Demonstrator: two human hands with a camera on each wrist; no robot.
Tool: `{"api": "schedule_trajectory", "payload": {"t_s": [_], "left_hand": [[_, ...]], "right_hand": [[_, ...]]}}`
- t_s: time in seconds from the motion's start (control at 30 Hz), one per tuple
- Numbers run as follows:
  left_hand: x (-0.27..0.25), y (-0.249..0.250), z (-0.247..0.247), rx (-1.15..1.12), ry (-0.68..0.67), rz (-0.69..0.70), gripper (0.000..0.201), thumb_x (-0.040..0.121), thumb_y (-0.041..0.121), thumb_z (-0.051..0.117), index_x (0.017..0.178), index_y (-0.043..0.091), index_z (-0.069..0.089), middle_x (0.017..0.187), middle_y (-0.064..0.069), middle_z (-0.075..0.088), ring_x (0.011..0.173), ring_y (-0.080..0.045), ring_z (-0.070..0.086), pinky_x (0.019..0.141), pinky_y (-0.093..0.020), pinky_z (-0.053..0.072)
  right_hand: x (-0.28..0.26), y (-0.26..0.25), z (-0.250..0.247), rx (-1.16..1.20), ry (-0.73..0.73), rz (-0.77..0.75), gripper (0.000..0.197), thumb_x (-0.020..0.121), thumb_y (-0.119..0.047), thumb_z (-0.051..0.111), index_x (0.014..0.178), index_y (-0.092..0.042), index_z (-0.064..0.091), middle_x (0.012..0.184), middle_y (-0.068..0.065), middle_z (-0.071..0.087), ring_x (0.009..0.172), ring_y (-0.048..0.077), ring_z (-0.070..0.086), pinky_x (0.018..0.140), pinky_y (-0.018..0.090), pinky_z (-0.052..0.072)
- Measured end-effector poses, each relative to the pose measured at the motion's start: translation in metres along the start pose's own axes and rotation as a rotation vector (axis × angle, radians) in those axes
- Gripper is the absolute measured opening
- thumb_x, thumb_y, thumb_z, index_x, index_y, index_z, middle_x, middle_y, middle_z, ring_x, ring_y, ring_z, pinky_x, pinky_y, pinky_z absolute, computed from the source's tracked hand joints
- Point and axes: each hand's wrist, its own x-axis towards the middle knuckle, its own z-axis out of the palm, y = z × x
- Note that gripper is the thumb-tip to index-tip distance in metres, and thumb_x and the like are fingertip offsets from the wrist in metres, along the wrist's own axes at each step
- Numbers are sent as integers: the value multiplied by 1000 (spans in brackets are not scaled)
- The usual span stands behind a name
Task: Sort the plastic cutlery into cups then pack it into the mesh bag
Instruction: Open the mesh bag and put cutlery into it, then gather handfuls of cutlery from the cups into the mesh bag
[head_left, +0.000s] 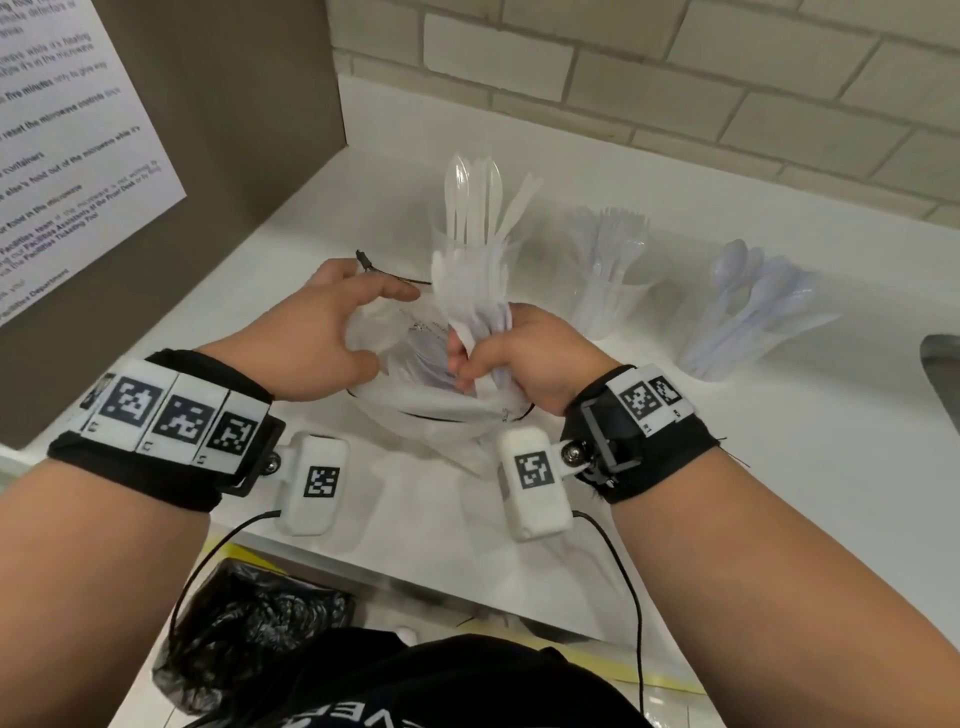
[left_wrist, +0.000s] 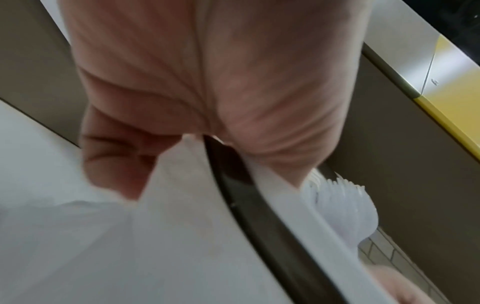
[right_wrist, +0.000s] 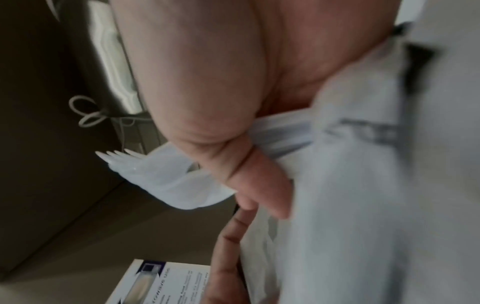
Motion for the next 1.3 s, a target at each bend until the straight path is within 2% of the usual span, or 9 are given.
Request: {"api": "schedule_trajectory", "payload": {"t_s": [0.07,0.43,0.57,0.67,0.8,0.9,1.03,1.2,1.3], "left_hand": [[2,-1,-1,42,6,-8,71,75,3,66,134,36,46,126,6,37,86,-2,48,66,-5,36],[7,-16,-45,196,245,-356,61,82,22,60,140,29,41,150,-10,25,126,-38,45,104,-44,37],[-4,-3,-42,185,337,-239,40,81,30,66,116,39,48,159,-10,-3,141,-39,27,115,-48,25],[-15,31,-28,-14,499,200,35,82,42,63,113,27,54,147,-2,34,133,-12,39,109,-32,33],[-17,74,0,-666,-73,167,58,78,53,65,122,17,55,80,5,67,73,-8,67,70,-28,51],[-10,81,13,-788,-165,101,41,73,35,70,109,18,65,63,-2,60,50,-17,55,50,-32,47],[-6,81,15,-904,-88,74,24,83,27,68,104,16,71,94,-14,73,84,-42,67,62,-49,56],[-5,83,23,-1012,114,68,16,92,24,58,94,13,69,92,-3,76,91,-17,72,69,-30,55],[-4,78,28,-1027,35,125,8,81,13,69,87,15,64,84,-8,75,92,-21,71,80,-38,54]], "right_hand": [[2,-3,1,176,-37,-75,23,58,13,56,74,-3,59,66,9,60,62,20,60,65,30,52],[-6,-43,-11,952,65,-308,25,86,5,38,81,-16,51,66,6,58,63,22,61,79,43,50],[-13,-36,-6,901,27,-195,23,82,1,38,83,-17,51,61,5,50,57,20,50,73,43,49],[-13,-27,1,861,-69,-136,22,69,-2,40,82,-15,52,56,4,48,48,17,43,61,32,43],[-16,-23,15,754,-264,-104,20,65,-5,43,76,-10,58,51,5,48,43,15,43,52,28,40],[-22,-24,23,582,-276,-84,23,65,0,44,82,-7,58,49,8,44,41,17,44,50,28,38],[-27,-26,25,320,-186,-178,29,75,18,52,97,0,59,58,12,54,48,18,56,52,30,50],[-30,-21,27,-54,-45,-113,12,76,3,68,85,-1,61,64,17,53,45,20,51,47,29,48],[-30,-16,27,-77,-58,-23,25,77,8,59,101,6,53,52,10,43,33,14,36,42,25,39]]}}
